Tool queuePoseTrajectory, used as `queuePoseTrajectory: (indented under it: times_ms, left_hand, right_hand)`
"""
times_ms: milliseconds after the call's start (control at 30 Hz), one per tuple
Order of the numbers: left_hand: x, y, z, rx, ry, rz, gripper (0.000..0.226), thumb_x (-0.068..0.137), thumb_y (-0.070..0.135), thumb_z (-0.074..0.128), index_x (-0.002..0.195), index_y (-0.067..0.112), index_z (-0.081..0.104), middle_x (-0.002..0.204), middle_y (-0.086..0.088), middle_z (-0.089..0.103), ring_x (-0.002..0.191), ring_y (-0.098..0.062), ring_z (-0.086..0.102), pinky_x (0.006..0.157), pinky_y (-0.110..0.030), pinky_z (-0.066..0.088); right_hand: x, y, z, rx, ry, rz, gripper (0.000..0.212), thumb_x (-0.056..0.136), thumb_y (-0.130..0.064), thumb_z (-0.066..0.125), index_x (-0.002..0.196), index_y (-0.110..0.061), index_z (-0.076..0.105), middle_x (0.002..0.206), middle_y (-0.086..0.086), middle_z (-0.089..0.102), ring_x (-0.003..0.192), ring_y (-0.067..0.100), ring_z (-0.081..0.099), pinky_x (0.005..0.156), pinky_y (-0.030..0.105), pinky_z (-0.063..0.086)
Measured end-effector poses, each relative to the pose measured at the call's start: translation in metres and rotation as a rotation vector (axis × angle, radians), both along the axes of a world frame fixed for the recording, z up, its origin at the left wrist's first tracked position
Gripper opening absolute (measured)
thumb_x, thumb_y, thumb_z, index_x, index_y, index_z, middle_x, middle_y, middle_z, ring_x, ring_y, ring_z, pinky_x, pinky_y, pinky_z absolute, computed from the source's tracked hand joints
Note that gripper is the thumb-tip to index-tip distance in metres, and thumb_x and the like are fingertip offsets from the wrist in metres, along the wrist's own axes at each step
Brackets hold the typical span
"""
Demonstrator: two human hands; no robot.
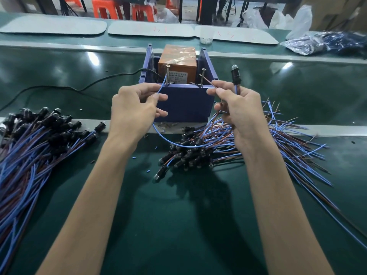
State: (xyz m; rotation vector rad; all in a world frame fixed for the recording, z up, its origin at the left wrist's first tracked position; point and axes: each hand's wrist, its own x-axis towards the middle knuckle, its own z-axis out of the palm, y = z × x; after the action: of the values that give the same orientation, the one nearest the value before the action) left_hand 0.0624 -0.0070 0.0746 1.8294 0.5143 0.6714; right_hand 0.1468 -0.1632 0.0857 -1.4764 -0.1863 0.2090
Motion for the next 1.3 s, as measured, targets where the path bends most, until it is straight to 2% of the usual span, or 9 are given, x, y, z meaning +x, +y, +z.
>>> queuePoseTrajectory:
  times_ms: [600, 1000, 1100, 1233, 1300]
  left_hand:
    - [0.001, 0.004, -0.002, 0.022, 0.031, -0.012, 0.020, 0.093, 0.007, 0.054, 0.098, 0.023, 0.066, 0.083, 0.011, 0.073, 0.052, -0.008, 0.066, 0.067, -0.024, 0.053]
    - [-0.001, 0.007, 0.000, 0.021, 0.069, -0.032, 0.021, 0.093, 0.005, 0.053, 0.098, 0.017, 0.069, 0.080, 0.010, 0.073, 0.050, -0.007, 0.065, 0.062, -0.019, 0.053]
    - [-0.003, 0.008, 0.002, 0.013, 0.046, -0.015, 0.023, 0.092, 0.005, 0.053, 0.092, 0.022, 0.068, 0.080, 0.009, 0.074, 0.050, -0.009, 0.065, 0.064, -0.023, 0.055]
    - [-0.003, 0.010, 0.003, 0.033, 0.024, 0.031, 0.022, 0.093, 0.007, 0.052, 0.103, 0.020, 0.067, 0.082, 0.011, 0.073, 0.052, -0.009, 0.068, 0.057, -0.014, 0.049]
    - [-0.003, 0.010, 0.003, 0.014, 0.012, 0.052, 0.023, 0.092, 0.007, 0.052, 0.104, 0.020, 0.066, 0.081, 0.011, 0.073, 0.053, -0.009, 0.068, 0.059, -0.015, 0.050]
  right_hand:
    - [0.001, 0.000, -0.001, -0.002, -0.010, 0.033, 0.024, 0.096, 0.000, 0.047, 0.098, -0.012, 0.068, 0.083, 0.000, 0.069, 0.044, 0.000, 0.044, 0.040, 0.007, 0.032]
    - [0.000, -0.003, 0.000, 0.000, 0.010, 0.037, 0.025, 0.096, 0.001, 0.045, 0.099, -0.010, 0.068, 0.082, -0.001, 0.068, 0.045, 0.000, 0.043, 0.038, 0.007, 0.030]
    - [0.000, -0.003, 0.000, 0.000, 0.009, 0.036, 0.025, 0.096, 0.001, 0.046, 0.099, -0.011, 0.068, 0.082, -0.001, 0.068, 0.045, 0.000, 0.043, 0.039, 0.007, 0.031]
    - [0.001, -0.001, 0.000, 0.019, 0.019, 0.024, 0.023, 0.095, 0.001, 0.048, 0.097, -0.011, 0.068, 0.080, -0.001, 0.069, 0.044, 0.000, 0.044, 0.038, 0.007, 0.031]
    - [0.001, 0.000, 0.000, 0.023, 0.017, 0.027, 0.024, 0.095, 0.002, 0.048, 0.096, -0.011, 0.068, 0.078, -0.001, 0.068, 0.043, -0.001, 0.042, 0.038, 0.007, 0.030]
